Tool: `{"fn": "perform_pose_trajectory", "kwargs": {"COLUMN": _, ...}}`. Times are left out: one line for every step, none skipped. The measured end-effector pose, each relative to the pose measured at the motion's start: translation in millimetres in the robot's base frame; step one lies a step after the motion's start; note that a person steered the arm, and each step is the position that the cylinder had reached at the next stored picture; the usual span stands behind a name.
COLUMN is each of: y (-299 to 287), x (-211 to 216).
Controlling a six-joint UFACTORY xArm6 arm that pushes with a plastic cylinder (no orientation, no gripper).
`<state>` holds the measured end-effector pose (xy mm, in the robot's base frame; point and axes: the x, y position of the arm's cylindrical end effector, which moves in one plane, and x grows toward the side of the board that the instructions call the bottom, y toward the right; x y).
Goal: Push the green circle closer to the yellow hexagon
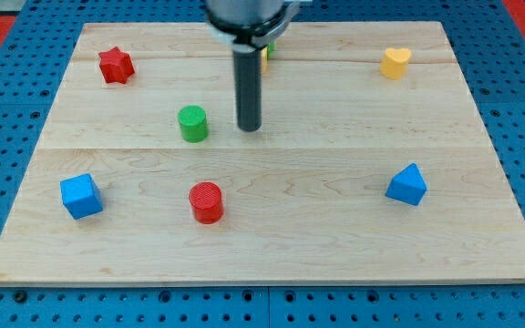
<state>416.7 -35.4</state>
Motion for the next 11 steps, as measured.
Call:
{"fn": "perform_pose_trajectory", "kwargs": {"y": -44.2, "x": 24.9}}
{"fn": "perform_pose_trajectory", "kwargs": {"y": -63.7, "x": 21.5}}
{"fn": "perform_pose_trajectory", "kwargs": {"y": -55.0, "x": -6.5}}
{"fn": "perform_pose_trajectory", "kwargs": {"y": -55.0, "x": -26.2}}
{"fn": "perform_pose_trajectory", "kwargs": {"y": -63.5, "x": -29.5}}
{"fn": "perform_pose_trajectory", "kwargs": {"y": -78.9, "x": -29.5}}
{"fn": "perform_pose_trajectory", "kwargs": {"y": -78.9, "x": -37.5}}
{"fn": "perform_pose_trajectory", "kwargs": {"y": -56.3, "x": -61.2}}
{"fn": "perform_pose_trajectory", "kwargs": {"y": -42.3, "x": -86.0}}
{"fn": "perform_pose_trajectory", "kwargs": {"y": -34.0, "x": -101.3}}
{"fn": "perform_pose_trajectory", "kwargs": {"y": -14.8, "x": -101.9}}
